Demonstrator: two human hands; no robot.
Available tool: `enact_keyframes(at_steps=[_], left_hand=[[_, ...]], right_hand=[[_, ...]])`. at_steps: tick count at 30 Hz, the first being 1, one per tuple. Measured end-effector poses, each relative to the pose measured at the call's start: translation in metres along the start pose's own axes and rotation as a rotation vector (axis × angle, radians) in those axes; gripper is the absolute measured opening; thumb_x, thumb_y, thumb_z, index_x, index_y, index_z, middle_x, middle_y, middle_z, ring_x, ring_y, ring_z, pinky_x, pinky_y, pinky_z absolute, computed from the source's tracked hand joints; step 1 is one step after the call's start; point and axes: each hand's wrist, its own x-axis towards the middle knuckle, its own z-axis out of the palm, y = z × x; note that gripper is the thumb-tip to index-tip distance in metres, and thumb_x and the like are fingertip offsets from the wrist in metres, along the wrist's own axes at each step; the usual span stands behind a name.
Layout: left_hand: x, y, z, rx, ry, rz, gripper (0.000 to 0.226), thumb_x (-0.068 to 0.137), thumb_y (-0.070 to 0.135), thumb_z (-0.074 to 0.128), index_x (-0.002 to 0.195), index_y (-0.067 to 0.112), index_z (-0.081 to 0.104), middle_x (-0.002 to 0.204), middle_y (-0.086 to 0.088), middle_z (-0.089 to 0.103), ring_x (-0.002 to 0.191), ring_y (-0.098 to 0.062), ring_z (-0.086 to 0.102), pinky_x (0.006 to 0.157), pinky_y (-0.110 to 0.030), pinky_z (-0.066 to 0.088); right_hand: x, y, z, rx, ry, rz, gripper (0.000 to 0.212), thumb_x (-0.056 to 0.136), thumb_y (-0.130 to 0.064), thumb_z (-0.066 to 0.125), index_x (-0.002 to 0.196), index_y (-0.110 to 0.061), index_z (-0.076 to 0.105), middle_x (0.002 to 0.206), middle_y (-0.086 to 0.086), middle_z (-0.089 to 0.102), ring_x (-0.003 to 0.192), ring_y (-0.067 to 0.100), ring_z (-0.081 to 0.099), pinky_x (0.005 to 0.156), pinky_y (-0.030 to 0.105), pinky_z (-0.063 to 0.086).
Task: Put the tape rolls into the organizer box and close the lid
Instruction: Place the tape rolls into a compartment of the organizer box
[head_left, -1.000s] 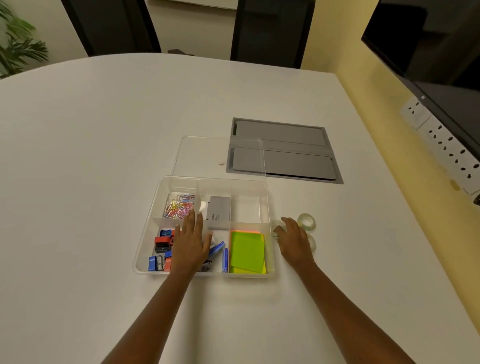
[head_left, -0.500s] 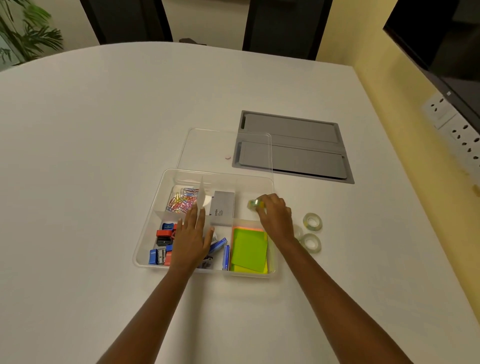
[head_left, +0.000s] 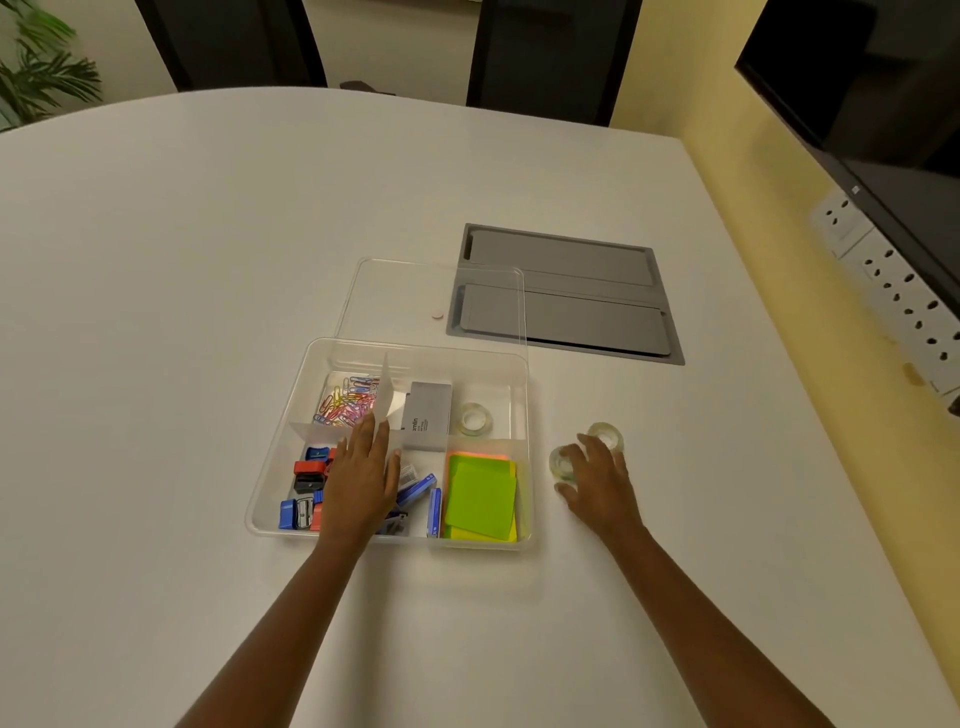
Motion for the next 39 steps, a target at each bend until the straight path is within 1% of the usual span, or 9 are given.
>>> enact_keyframes(at_steps=[6,10,15,19,23,28,31,35,39], left_hand=[[-0.002,0.002,-0.002,-0.034,0.021,-0.02,0.042,0.096,0.016,0.038,0.136,0.003,0.033,0.148,-0.019,0.032,0.138,-0.034,0.028,0.114,-0.047,0.024],[-0.003,0.004,-0.004,-0.05,0.024,-0.029,0.042,0.095,0.015,0.039,0.135,0.003,0.034,0.147,-0.019,0.034,0.136,-0.036,0.032,0.111,-0.049,0.03],[-0.003,0.004,-0.003,-0.057,0.03,-0.04,0.042,0.095,0.015,0.04,0.135,0.004,0.034,0.147,-0.019,0.035,0.135,-0.036,0.034,0.109,-0.049,0.033],[-0.004,0.004,-0.004,-0.058,0.037,-0.044,0.042,0.095,0.014,0.041,0.134,0.003,0.036,0.146,-0.02,0.036,0.133,-0.037,0.037,0.107,-0.049,0.036],[-0.003,0.004,-0.005,-0.049,0.044,-0.036,0.041,0.094,0.014,0.041,0.133,0.002,0.037,0.144,-0.021,0.038,0.129,-0.038,0.042,0.104,-0.049,0.04],[-0.002,0.003,-0.004,-0.033,0.035,-0.036,0.042,0.094,0.015,0.041,0.134,0.002,0.036,0.146,-0.021,0.036,0.133,-0.038,0.037,0.107,-0.049,0.036],[-0.002,0.004,-0.004,-0.018,0.042,-0.006,0.043,0.094,0.014,0.043,0.134,0.0,0.036,0.145,-0.024,0.036,0.133,-0.04,0.035,0.108,-0.05,0.033],[-0.002,0.002,-0.001,-0.009,0.026,0.051,0.046,0.095,0.015,0.042,0.138,0.003,0.028,0.148,-0.02,0.032,0.138,-0.033,0.031,0.113,-0.043,0.027],[-0.003,0.0,0.0,-0.04,0.029,0.035,0.045,0.094,0.015,0.043,0.136,0.004,0.031,0.146,-0.019,0.036,0.137,-0.032,0.032,0.112,-0.043,0.028]], right_hand=[[0.015,-0.005,-0.007,0.017,0.025,0.025,0.02,0.094,-0.011,0.046,0.108,-0.001,0.056,0.114,0.015,0.061,0.108,0.029,0.056,0.09,0.036,0.043],[0.017,-0.008,-0.007,0.014,-0.065,0.063,0.047,0.09,-0.022,0.058,0.13,-0.005,0.04,0.134,0.012,0.045,0.121,0.029,0.046,0.097,0.038,0.043],[0.019,-0.006,-0.007,-0.078,0.034,-0.02,0.033,0.088,0.003,0.045,0.119,-0.007,0.05,0.118,0.011,0.06,0.108,0.025,0.054,0.086,0.035,0.044],[0.018,-0.006,-0.006,-0.103,0.092,-0.122,0.023,0.082,0.003,0.06,0.105,0.0,0.06,0.109,0.017,0.064,0.098,0.031,0.06,0.078,0.037,0.05],[0.016,-0.005,0.003,0.032,0.03,0.018,0.03,0.093,-0.016,0.052,0.118,0.001,0.053,0.147,0.015,0.035,0.134,0.027,0.038,0.105,0.035,0.04],[0.019,-0.018,-0.016,0.478,0.229,0.149,0.022,0.085,-0.011,0.064,0.097,0.007,0.06,0.112,0.022,0.06,0.101,0.033,0.059,0.08,0.032,0.045],[0.025,-0.036,-0.035,0.596,0.396,0.094,0.019,0.083,-0.007,0.067,0.094,0.007,0.06,0.112,0.024,0.058,0.1,0.035,0.059,0.08,0.032,0.047],[0.034,-0.061,-0.042,0.505,0.26,-0.138,0.018,0.087,-0.011,0.063,0.099,0.002,0.062,0.127,0.017,0.052,0.113,0.03,0.054,0.087,0.035,0.047],[0.037,-0.068,-0.039,0.507,0.21,-0.132,0.017,0.09,-0.008,0.055,0.104,-0.001,0.062,0.13,0.014,0.05,0.118,0.029,0.052,0.093,0.033,0.045]])
